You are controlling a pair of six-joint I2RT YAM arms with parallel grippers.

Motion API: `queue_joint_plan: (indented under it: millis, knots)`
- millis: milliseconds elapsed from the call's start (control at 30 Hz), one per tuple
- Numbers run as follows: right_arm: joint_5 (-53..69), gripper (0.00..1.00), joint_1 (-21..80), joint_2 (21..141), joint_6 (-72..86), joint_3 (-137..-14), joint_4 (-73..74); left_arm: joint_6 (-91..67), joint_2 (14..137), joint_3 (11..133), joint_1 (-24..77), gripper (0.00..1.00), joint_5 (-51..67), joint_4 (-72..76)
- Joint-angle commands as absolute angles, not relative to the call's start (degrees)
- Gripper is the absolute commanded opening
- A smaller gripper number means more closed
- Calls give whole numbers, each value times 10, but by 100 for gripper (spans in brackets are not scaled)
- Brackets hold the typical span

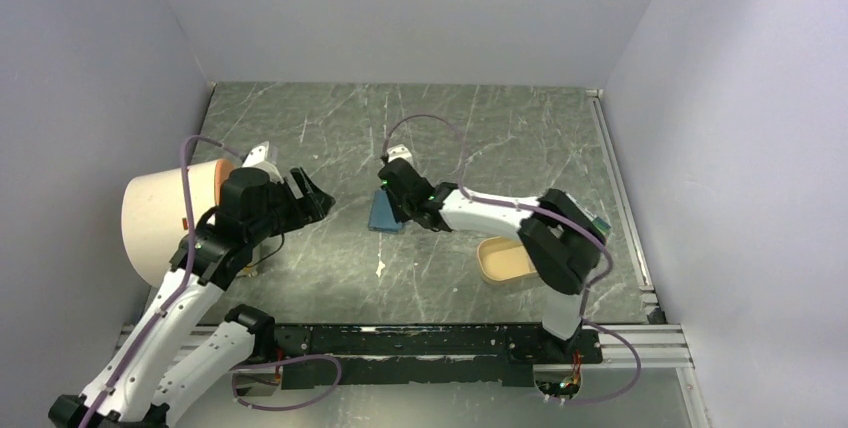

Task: Put the credit cards into the card holder
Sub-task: Open the card holder at the center of the board.

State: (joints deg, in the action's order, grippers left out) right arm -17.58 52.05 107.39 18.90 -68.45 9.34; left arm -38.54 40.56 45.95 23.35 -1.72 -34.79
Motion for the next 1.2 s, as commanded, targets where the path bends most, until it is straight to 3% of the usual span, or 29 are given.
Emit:
queue_joint_plan:
  millis: [0, 467, 667, 933, 1167]
  knots:
    - [-107, 0, 513, 978, 220, -645, 63, -398, 426, 441, 235, 78, 28, -308]
    - [18, 0, 513, 843, 283, -510, -12, -415, 555, 381, 235, 70, 167, -193]
    - [37, 0, 513, 810, 290, -489, -36, -422, 602, 362, 235, 76, 247, -126]
    - [66, 0, 512, 802, 299, -483, -64, -425, 637, 365, 236, 75, 238, -125]
    - [4, 0, 494, 777, 293, -439, -24, -420, 680, 367, 235, 74, 223, -134]
